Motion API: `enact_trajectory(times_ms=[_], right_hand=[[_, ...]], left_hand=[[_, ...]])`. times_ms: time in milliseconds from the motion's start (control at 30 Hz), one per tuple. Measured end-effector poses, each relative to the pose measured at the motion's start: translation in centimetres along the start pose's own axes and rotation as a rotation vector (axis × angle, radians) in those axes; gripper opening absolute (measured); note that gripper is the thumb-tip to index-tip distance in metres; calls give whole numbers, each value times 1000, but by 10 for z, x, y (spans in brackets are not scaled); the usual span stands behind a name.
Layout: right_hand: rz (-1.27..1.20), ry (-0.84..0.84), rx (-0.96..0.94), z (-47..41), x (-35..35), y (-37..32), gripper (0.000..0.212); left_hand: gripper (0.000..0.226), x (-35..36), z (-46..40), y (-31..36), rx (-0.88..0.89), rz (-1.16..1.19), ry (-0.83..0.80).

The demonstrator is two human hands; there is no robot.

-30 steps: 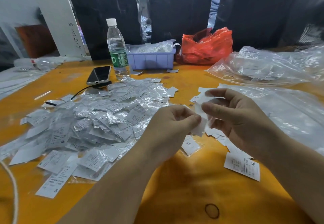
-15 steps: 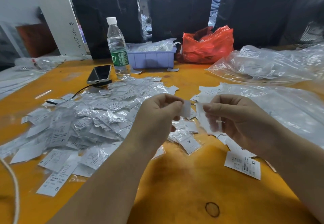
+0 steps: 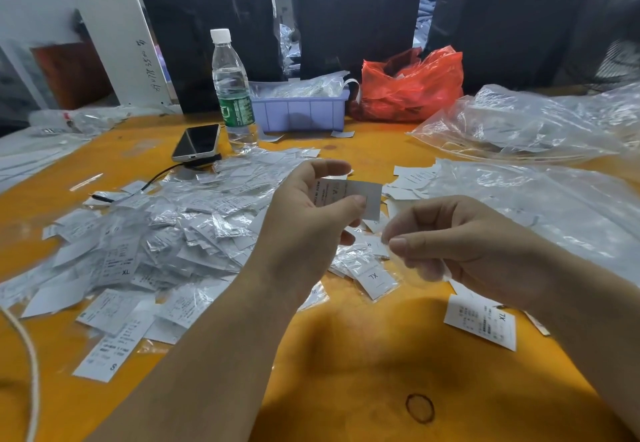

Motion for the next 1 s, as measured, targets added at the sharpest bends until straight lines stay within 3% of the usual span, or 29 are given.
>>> enact_trajectory(times_ms=[233, 367, 700, 867, 1000], right_hand=[[13, -25, 5, 1, 3, 1, 20], [-38, -4, -8, 2, 4, -2, 9], [-14, 78, 11, 1, -3, 1, 17], [22, 150, 1, 1, -12, 1, 37], [34, 169, 7, 1, -14, 2, 29]], left_hand=[[34, 8, 2, 1, 14, -7, -60], [34, 12, 2, 0, 10, -46, -95], [36, 13, 4, 0, 2, -101, -97], [38, 14, 3, -3, -18, -111, -122], [40, 18, 3, -5, -26, -150, -161]])
Point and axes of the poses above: each hand's wrist, its own z-axis away from the middle knuckle, its own x-axis out of the palm, y = z × x, the point moved 9 cm from there along -z, towards the middle knuckle, and after that the axes turned 10 degrees about -x, right-handed, at the moved point
